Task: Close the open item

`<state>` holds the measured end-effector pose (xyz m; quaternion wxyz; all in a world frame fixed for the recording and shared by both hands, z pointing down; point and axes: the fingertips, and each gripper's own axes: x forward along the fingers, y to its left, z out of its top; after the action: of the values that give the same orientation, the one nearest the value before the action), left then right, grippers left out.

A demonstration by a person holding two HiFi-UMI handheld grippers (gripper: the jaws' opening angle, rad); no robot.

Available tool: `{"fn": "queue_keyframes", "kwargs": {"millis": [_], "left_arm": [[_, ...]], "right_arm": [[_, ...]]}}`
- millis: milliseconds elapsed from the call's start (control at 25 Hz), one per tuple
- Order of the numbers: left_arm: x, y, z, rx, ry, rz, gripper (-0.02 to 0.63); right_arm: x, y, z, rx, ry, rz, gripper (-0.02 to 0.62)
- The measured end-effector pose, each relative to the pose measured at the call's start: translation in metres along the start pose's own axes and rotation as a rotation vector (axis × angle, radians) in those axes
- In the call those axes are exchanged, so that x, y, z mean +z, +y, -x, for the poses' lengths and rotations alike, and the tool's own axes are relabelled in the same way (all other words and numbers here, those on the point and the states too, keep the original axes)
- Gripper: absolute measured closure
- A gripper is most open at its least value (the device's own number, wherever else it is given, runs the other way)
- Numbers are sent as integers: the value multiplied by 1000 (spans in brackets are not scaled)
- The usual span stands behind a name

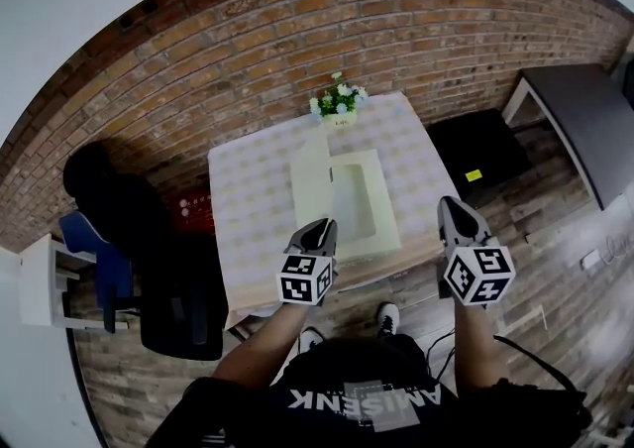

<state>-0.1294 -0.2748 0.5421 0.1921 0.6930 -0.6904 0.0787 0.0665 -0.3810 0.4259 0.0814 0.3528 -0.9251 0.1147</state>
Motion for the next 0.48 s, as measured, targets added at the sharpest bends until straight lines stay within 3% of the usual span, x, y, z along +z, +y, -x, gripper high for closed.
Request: {"fn": "queue_keyframes", "kwargs": {"millis": [480], "left_arm": [[-24,-49,-52,-112,97,-51,560]], "right_arm": [[-15,-41,5,-54,22,-30,552]]}}
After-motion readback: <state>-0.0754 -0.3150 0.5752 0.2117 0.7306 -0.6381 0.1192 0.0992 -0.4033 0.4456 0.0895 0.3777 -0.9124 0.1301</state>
